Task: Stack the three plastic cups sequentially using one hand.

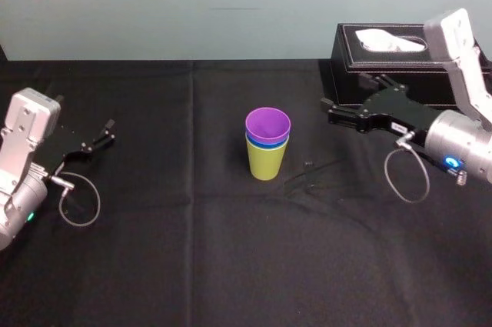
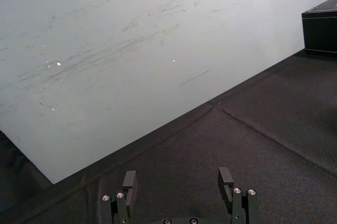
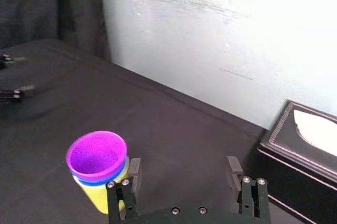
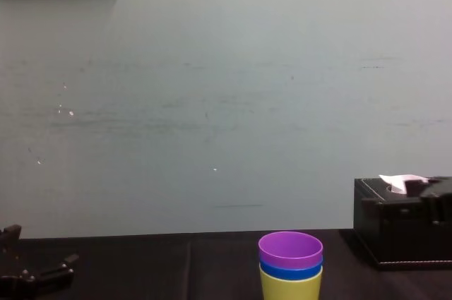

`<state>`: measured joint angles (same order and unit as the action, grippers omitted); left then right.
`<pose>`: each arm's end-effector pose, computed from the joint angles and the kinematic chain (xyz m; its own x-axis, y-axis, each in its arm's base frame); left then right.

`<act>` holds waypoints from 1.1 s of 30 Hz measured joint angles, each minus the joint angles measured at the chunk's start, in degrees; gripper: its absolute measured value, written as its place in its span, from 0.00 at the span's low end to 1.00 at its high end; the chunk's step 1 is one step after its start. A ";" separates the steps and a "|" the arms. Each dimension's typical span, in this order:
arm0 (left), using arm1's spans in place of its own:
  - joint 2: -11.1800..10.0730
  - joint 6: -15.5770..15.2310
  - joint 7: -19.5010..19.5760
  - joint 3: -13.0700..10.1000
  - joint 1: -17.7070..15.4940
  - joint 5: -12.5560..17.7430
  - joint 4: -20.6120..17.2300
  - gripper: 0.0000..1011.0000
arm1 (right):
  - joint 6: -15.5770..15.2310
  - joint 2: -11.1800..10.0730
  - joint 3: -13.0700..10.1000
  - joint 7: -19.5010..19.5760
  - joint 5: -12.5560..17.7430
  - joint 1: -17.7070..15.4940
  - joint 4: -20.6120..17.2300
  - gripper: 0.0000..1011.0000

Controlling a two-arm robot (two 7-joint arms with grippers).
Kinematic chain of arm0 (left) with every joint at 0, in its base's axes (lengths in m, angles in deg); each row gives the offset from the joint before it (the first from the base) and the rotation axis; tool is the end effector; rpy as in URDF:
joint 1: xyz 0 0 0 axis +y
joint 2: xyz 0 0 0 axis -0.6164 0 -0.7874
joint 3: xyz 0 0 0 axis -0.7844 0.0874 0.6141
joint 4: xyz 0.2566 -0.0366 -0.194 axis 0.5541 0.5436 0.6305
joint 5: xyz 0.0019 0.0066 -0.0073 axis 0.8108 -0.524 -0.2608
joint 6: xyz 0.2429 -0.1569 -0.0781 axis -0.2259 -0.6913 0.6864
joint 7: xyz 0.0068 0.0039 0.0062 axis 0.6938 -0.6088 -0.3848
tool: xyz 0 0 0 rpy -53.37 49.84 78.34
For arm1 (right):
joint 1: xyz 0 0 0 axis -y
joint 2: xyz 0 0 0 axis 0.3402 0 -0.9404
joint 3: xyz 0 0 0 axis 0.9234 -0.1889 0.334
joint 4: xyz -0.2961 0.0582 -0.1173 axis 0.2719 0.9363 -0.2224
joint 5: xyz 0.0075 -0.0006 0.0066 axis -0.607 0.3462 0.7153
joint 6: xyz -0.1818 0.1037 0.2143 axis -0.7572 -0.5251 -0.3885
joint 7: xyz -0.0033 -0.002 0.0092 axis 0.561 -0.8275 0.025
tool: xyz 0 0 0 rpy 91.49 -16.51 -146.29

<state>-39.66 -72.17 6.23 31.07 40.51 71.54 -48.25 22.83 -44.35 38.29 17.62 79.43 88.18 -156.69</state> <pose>0.3548 0.1043 -0.3275 0.2921 0.8803 0.3738 -0.9553 0.2872 0.0701 0.3904 -0.0916 -0.2362 0.6065 -0.7884 0.1028 0.7882 0.5792 -0.2079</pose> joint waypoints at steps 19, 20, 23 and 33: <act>0.00 0.00 0.00 0.00 0.00 0.00 0.00 1.00 | 1.16 1.52 -3.43 1.71 -2.34 -2.52 4.92 0.99; 0.00 0.00 0.00 0.00 0.00 0.00 0.00 1.00 | 1.15 1.51 -3.44 1.72 -2.34 -2.52 4.92 0.99; 0.00 0.00 0.00 0.00 0.00 0.00 0.00 1.00 | 1.13 1.45 -3.39 1.71 -2.34 -2.52 4.83 0.99; 0.00 0.00 0.00 0.00 0.00 0.00 0.00 1.00 | 1.11 1.33 -3.23 1.70 -2.36 -2.48 4.60 0.99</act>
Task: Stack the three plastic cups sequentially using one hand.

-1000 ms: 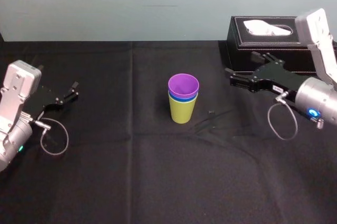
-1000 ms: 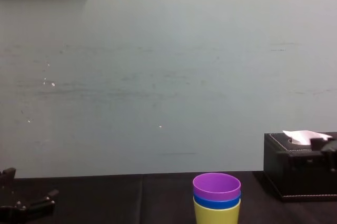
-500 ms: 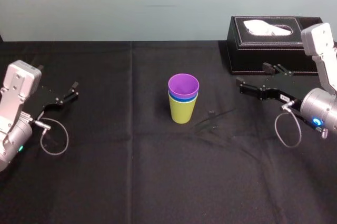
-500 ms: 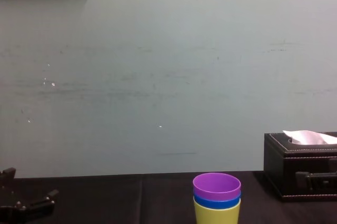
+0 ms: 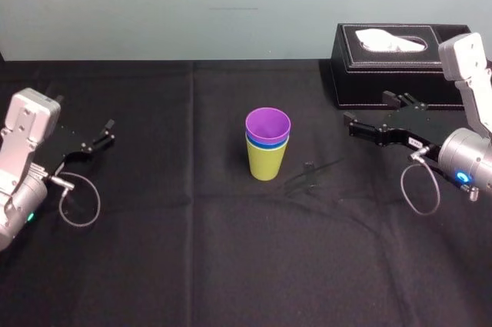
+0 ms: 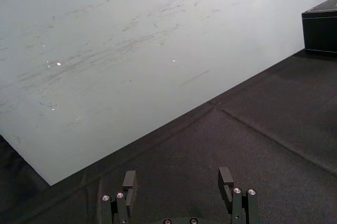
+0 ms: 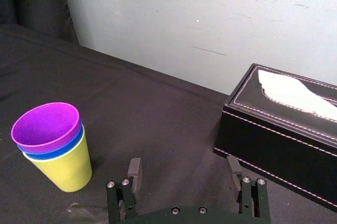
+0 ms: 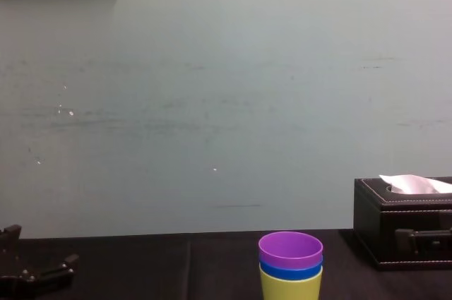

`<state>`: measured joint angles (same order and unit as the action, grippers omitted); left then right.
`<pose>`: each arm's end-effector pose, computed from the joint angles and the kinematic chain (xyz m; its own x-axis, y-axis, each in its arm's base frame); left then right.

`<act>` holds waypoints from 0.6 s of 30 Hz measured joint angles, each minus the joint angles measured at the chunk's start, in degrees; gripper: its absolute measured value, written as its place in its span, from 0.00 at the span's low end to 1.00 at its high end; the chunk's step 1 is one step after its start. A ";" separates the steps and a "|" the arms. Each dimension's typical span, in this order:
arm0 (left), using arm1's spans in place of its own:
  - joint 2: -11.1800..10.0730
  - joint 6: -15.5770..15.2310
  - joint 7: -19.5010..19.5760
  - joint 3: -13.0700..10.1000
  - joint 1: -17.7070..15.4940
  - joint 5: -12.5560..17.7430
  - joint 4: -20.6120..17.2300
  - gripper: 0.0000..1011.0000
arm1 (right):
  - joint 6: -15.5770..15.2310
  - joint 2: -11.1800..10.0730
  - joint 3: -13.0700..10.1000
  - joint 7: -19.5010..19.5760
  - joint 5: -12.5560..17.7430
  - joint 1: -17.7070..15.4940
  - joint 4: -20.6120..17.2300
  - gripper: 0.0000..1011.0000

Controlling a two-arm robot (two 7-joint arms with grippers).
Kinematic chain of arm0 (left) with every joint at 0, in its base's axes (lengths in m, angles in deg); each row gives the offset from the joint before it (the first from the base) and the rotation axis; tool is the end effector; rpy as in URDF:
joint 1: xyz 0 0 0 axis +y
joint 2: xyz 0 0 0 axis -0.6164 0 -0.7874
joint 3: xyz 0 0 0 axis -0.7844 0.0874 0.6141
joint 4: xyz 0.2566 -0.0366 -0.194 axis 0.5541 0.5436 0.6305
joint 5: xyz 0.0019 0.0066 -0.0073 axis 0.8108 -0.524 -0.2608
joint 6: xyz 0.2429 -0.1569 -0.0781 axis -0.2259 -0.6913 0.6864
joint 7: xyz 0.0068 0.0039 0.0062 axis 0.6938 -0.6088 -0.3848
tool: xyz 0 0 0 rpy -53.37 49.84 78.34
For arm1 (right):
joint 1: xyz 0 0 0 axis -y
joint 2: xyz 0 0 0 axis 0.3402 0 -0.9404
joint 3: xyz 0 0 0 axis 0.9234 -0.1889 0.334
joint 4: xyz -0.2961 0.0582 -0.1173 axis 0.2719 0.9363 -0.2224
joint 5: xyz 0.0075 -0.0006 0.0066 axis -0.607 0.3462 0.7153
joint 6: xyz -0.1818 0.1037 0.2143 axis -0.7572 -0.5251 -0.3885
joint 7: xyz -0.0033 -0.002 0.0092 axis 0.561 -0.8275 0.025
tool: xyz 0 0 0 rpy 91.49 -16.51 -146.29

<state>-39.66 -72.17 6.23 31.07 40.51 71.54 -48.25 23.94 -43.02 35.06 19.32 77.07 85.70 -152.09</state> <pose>0.3548 0.1043 -0.3275 0.2921 0.8803 0.3738 -0.9553 0.2872 0.0701 0.3873 -0.1117 -0.2647 0.5173 -0.8507 0.0931 0.8391 0.4828 -0.2506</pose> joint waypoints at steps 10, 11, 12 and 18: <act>0.00 0.00 0.00 0.00 0.00 0.00 0.00 1.00 | 0.00 -0.05 0.07 -0.03 0.00 0.04 -0.09 0.99; 0.00 0.00 0.00 0.00 0.00 0.00 0.00 1.00 | 0.00 -0.05 0.07 -0.03 0.00 0.04 -0.09 0.99; 0.00 0.00 0.00 0.00 0.00 0.00 0.00 1.00 | 0.01 -0.06 0.08 -0.03 0.00 0.05 -0.10 0.99; 0.00 0.00 0.00 0.00 0.00 0.00 0.00 1.00 | 0.01 -0.09 0.11 -0.04 0.00 0.06 -0.14 0.99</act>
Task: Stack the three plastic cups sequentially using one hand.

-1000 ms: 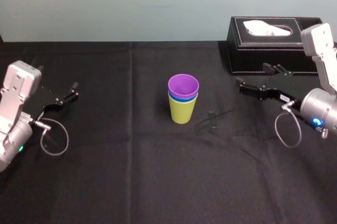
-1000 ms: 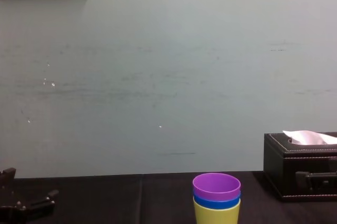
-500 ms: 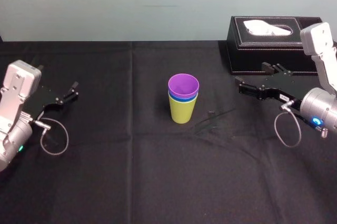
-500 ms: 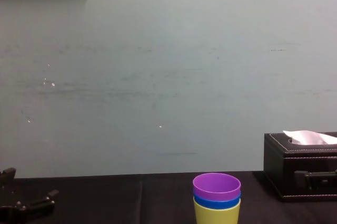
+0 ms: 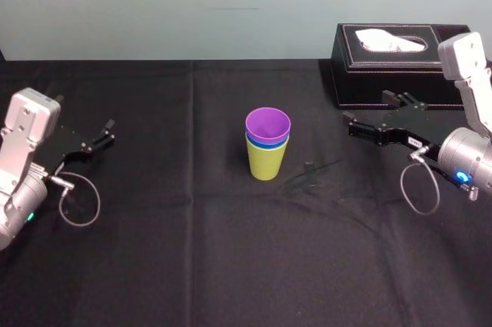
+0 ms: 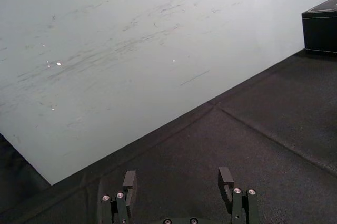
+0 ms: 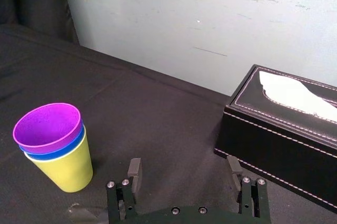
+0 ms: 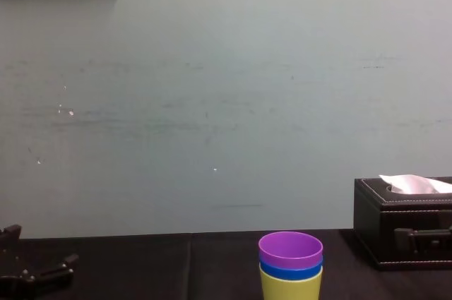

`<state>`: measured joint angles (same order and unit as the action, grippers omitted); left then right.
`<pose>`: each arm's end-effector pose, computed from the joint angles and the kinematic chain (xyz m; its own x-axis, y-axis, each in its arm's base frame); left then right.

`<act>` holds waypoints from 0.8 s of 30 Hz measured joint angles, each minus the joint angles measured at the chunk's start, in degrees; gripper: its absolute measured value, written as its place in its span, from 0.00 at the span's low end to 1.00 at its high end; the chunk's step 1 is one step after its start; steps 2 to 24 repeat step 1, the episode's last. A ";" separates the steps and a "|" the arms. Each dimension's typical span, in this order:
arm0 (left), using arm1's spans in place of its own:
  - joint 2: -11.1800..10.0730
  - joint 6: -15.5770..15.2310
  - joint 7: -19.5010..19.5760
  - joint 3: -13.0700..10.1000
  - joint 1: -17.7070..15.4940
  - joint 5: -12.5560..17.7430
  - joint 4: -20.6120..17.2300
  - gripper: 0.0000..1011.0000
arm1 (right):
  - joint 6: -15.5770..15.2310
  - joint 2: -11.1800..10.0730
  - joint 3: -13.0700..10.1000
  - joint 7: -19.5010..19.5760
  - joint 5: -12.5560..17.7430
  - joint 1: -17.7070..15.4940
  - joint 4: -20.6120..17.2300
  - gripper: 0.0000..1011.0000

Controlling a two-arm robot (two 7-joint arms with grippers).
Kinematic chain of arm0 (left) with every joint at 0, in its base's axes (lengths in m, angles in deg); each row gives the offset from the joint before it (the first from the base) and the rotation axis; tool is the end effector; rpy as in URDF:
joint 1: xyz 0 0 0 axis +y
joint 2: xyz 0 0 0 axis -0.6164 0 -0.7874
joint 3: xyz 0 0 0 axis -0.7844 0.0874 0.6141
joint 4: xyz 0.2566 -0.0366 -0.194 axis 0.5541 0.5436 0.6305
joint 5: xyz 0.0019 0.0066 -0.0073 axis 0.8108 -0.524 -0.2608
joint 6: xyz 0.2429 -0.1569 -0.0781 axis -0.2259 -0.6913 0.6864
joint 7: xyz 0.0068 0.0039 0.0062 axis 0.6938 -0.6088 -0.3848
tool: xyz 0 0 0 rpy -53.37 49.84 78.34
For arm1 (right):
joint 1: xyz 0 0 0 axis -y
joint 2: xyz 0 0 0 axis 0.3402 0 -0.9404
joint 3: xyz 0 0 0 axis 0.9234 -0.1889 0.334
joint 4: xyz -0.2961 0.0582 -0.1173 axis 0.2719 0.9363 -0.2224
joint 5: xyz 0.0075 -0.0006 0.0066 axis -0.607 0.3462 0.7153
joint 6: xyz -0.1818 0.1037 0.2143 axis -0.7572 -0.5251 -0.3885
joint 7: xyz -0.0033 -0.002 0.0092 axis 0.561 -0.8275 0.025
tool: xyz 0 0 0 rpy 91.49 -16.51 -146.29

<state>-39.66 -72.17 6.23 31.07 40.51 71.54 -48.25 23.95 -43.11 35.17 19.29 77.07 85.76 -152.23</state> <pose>0.3548 0.1043 -0.3275 0.2921 0.8803 0.3738 -0.9553 0.2872 0.0701 0.3873 -0.1113 -0.2639 0.5197 -0.8490 0.0954 0.8381 0.4851 -0.2496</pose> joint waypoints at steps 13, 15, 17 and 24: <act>0.00 0.00 0.00 0.00 0.00 0.00 0.00 1.00 | 0.00 0.00 0.00 0.00 0.00 0.00 0.00 0.99; 0.00 0.00 0.00 0.00 0.00 0.00 0.00 1.00 | 0.00 0.00 0.00 0.00 0.00 0.00 0.00 0.99; 0.00 0.00 0.00 0.00 0.00 0.00 0.00 1.00 | 0.00 0.00 0.00 0.00 0.00 0.00 0.00 0.99; 0.00 0.00 0.00 0.00 0.00 0.00 0.00 1.00 | 0.00 0.00 0.00 0.00 0.00 0.00 0.00 0.99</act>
